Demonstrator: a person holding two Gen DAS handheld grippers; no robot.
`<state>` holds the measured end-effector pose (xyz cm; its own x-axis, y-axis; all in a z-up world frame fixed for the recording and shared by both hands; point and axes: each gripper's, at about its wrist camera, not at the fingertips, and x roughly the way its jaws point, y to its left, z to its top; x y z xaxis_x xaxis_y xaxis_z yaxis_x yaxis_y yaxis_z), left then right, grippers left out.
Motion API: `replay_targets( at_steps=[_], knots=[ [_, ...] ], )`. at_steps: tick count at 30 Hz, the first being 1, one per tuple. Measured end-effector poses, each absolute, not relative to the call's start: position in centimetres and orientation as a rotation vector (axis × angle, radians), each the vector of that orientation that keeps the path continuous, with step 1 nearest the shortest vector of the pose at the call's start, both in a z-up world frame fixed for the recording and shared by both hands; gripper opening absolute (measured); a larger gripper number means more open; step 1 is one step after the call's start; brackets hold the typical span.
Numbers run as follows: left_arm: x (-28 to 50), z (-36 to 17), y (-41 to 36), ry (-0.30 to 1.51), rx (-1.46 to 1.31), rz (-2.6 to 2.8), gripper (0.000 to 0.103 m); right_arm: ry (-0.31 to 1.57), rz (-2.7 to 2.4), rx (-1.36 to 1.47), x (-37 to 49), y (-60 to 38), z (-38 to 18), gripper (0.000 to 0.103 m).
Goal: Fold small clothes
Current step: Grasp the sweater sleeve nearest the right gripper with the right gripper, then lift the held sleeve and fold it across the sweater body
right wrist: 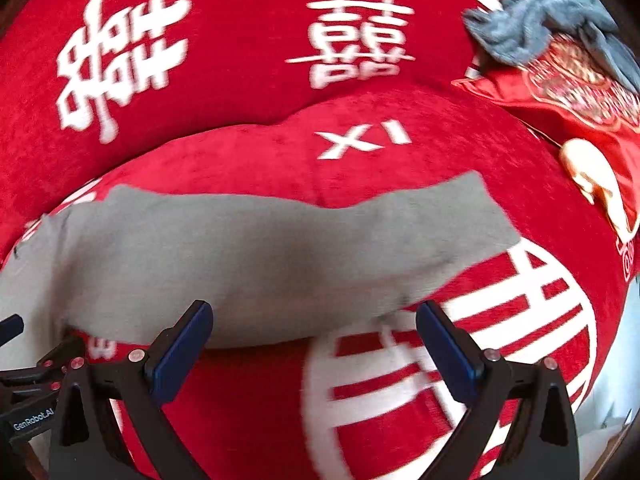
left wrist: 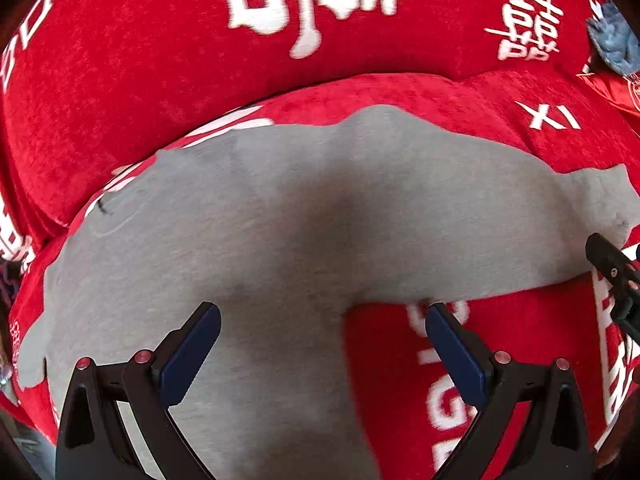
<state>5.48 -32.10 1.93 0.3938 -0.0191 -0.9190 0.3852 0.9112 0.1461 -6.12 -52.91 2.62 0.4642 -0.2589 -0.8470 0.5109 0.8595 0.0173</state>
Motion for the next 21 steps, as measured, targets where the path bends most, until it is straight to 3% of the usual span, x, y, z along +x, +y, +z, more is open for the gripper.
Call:
replay_targets(
  at_steps=[4,9,13,14,16,17,21],
  knots=[
    [5.7,1.7,-33.6,1.147,0.365,-0.274,0.103,0.972,-0.52,0.353,-7.7,-56.3,1.9,0.101],
    [5.9,1.5,-34.2,1.154,0.355,-0.276,0.103,0.96,-0.489,0.513,-7.9,-60.1,-0.2,0.088],
    [5.9,1.6,-33.7,1.154,0.342,-0.279,0.103,0.868,-0.472,0.538,-7.0,-61.7,-0.3,0.086],
    [6.0,1.7,-33.5,1.153,0.335,-0.277,0.103,0.851,-0.468,0.545,-6.7,-62.1,-0.3,0.081],
    [6.5,2.0,-32.9,1.152,0.314,-0.268,0.103,0.83,-0.446,0.563,-6.1,-63.1,-0.6,0.044],
    [6.6,2.2,-32.6,1.15,0.304,-0.265,0.103,0.847,-0.437,0.576,-5.8,-63.5,-0.9,0.005],
    [8.1,2.9,-30.9,1.144,0.241,-0.228,0.103,0.774,-0.408,0.648,-8.1,-64.4,-0.5,0.005]
  ],
)
